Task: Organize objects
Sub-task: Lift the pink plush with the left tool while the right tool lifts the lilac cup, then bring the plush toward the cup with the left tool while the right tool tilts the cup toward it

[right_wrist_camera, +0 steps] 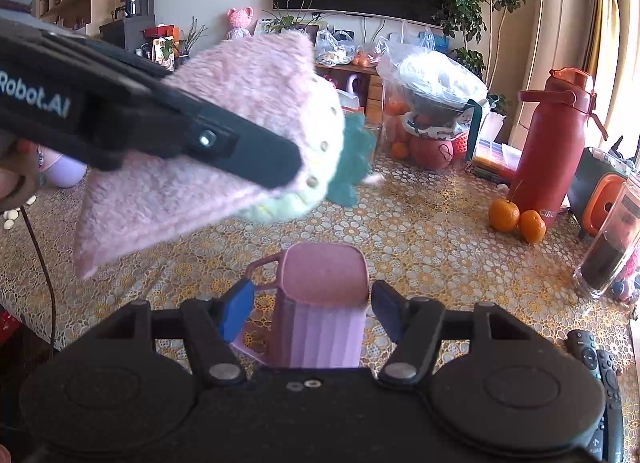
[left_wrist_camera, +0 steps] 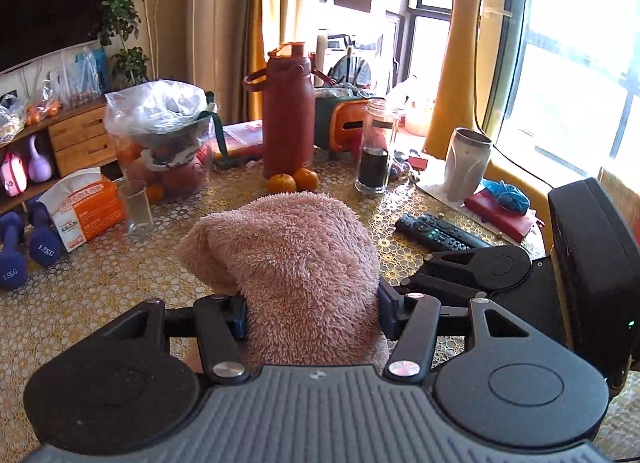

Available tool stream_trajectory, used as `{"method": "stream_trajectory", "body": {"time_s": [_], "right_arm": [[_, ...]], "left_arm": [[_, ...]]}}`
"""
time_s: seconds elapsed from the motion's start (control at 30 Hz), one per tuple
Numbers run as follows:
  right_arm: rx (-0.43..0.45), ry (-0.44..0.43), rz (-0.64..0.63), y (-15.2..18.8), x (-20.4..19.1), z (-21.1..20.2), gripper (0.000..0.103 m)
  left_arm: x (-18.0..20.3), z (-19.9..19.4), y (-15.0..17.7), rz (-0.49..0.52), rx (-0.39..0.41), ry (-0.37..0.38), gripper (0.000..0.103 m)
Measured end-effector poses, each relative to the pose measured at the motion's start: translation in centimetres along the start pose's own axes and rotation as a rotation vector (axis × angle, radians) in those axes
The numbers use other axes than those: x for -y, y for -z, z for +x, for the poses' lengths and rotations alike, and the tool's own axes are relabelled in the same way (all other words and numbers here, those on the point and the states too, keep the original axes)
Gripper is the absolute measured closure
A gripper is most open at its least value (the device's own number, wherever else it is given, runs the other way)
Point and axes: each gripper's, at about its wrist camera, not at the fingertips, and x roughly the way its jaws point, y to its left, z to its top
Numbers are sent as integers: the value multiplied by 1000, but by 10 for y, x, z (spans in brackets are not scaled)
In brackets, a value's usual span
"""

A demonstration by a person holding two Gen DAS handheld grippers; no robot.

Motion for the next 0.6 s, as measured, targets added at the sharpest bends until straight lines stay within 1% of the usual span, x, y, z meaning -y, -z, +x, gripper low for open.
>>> {"method": "stream_trajectory", "body": {"time_s": [0.1, 0.17, 0.27, 0.33, 0.4, 0.53, 0.6], "right_arm": [[4, -8, -3, 0, 1, 0, 38], [8, -17, -4, 1, 1, 0, 38], [15, -28, 2, 1, 3, 0, 38], [22, -35, 10, 1, 4, 1, 39], [27, -38, 17, 1, 6, 1, 41], [12, -27, 8, 1, 6, 4, 42], [13, -30, 15, 2, 5, 4, 42]], "left_arm": [[5, 23, 6, 36, -53, -26, 47], [2, 32, 11, 30, -75, -22, 47], [-3, 32, 12, 16, -67, -5, 46], [-6, 32, 12, 4, -64, -10, 46], [-10, 31, 12, -10, -58, -33, 46], [-24, 28, 12, -70, -50, -59, 46], [-29, 25, 12, -80, -45, -93, 46]]}}
